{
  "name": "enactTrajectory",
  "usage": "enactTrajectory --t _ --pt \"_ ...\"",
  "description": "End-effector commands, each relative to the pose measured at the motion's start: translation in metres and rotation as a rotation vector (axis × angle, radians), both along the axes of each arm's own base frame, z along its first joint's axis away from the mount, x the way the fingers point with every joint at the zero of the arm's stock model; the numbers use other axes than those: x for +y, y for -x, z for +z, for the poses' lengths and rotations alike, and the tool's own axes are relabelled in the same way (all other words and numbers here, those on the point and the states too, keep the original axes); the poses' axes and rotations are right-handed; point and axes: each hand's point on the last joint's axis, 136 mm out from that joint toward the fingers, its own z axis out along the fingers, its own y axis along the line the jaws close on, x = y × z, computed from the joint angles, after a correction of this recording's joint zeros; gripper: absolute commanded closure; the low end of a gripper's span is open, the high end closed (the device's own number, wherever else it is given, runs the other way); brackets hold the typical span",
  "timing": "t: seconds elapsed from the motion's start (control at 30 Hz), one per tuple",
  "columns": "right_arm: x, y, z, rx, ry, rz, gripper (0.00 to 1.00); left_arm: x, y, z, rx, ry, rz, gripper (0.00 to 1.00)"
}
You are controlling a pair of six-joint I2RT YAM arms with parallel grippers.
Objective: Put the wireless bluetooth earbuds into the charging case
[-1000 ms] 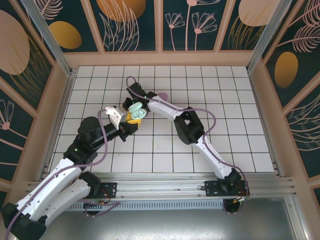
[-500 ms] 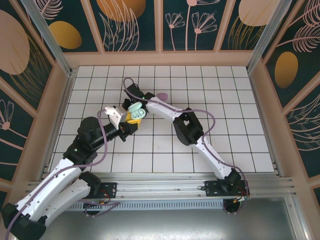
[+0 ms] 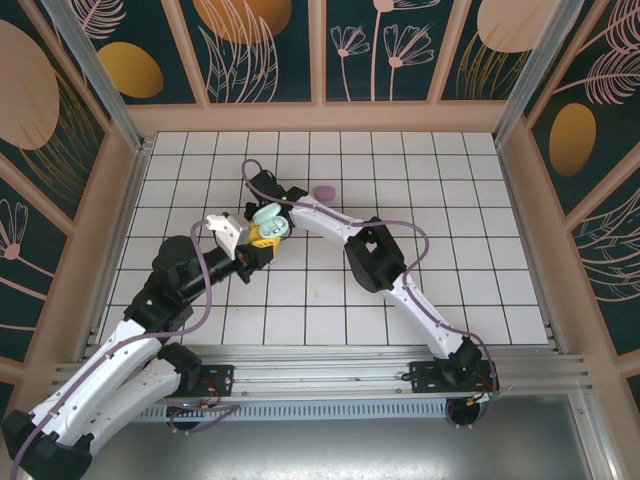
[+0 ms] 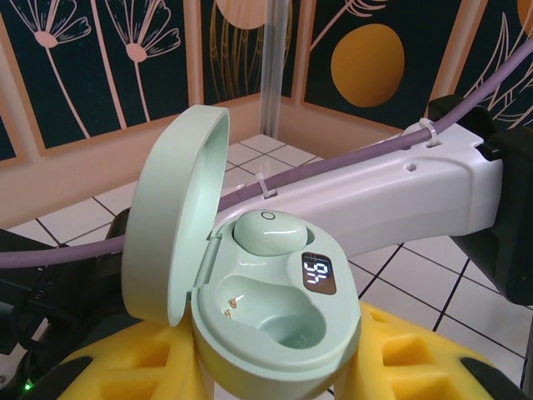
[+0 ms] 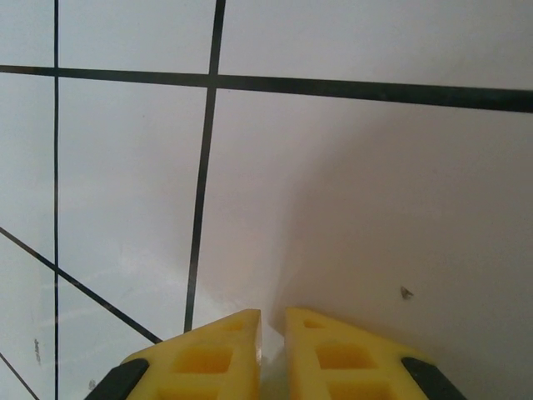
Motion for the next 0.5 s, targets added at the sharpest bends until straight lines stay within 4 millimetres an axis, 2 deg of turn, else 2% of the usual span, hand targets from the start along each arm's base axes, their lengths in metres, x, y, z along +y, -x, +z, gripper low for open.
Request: enactTrajectory --t 0.0,0.17,0.47 --pt "-0.013 0.002 0.012 0.001 0.025 0.033 0.85 0.003 0.0 -0.001 -0.018 -0.009 0.012 0.8" --pt "-0.03 0.003 0.016 0.002 0.062 0.038 0.86 0.003 0.0 0.0 -0.021 -0.009 0.013 0.8" --pt "-0.022 0.005 0.04 -0.078 0.028 0.117 0.76 0.002 0.0 0.003 -0.028 -0.008 0.011 0.8"
